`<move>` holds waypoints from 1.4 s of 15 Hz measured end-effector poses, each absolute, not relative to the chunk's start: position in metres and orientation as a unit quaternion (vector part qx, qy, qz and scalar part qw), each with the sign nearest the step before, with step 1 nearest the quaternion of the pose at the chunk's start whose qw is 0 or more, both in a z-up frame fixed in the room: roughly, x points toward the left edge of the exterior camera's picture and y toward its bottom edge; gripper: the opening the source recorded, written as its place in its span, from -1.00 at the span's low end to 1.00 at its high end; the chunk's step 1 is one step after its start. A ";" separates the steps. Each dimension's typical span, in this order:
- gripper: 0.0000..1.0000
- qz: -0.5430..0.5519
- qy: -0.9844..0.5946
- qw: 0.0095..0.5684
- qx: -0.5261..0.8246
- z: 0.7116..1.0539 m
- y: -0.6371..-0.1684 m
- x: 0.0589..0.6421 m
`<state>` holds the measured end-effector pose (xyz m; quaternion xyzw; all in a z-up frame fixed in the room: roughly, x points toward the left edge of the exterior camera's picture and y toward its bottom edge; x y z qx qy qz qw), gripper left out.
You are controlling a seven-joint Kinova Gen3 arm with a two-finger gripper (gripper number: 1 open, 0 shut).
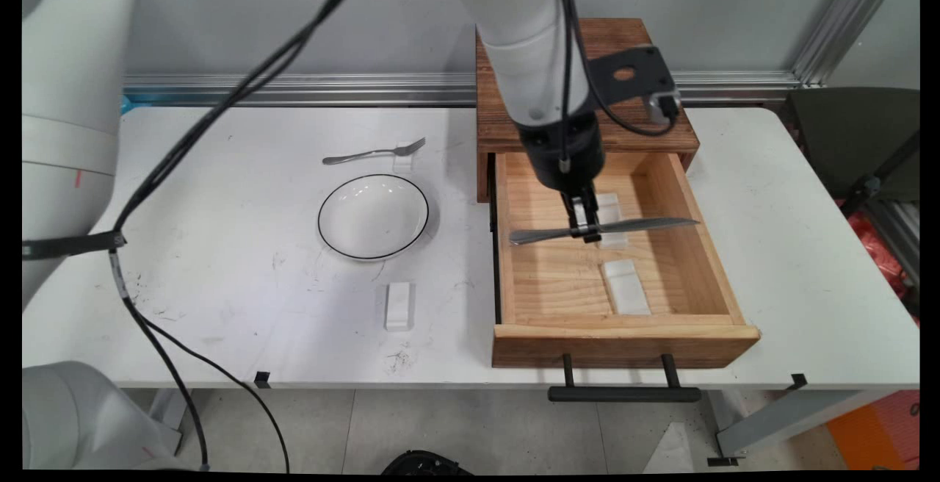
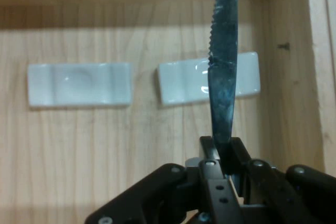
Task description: Place the picked object into the drawer
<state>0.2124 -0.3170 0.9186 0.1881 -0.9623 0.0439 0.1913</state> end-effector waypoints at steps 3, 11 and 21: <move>-1.00 0.040 -0.964 0.188 0.185 0.896 -0.326 0.198; -1.00 0.024 -0.966 0.179 0.186 0.843 -0.334 0.178; -1.00 0.016 -0.967 0.170 0.187 0.812 -0.335 0.176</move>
